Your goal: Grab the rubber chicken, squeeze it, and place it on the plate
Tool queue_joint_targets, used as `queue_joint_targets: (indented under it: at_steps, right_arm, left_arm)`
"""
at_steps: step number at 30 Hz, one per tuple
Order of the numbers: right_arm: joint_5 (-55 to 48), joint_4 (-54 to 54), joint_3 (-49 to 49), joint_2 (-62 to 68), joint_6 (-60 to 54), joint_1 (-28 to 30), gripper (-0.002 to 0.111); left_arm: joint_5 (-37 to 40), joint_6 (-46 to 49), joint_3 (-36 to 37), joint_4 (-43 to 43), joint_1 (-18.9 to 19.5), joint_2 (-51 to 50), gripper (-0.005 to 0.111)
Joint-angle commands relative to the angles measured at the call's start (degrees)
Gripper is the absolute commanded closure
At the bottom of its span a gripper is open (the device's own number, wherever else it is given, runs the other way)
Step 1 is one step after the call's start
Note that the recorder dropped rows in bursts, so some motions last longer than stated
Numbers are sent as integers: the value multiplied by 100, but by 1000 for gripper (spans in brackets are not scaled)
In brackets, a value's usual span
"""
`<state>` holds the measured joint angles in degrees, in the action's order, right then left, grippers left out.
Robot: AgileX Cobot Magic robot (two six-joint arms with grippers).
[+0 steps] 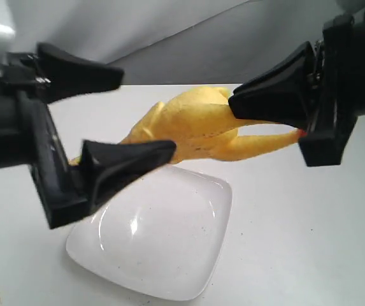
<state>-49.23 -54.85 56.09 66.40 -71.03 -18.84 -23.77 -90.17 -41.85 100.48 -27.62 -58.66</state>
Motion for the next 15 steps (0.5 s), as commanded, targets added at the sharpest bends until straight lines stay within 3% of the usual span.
queue_joint_targets:
  at_steps: [1, 8, 15]
  right_arm:
    - [1463, -1001, -746, -19, -1530, -6, 108]
    - [1861, -2349, -1240, -19, -3507, -178, 108]
    - [2855, -2523, -1602, 91, -4077, -1447, 108]
  left_arm:
    - [724, -443, -41, -69, -29, 895, 4]
    - [800, -476, -41, -69, -29, 1545, 4]
    - [800, -604, -41, -69, -29, 1597, 4]
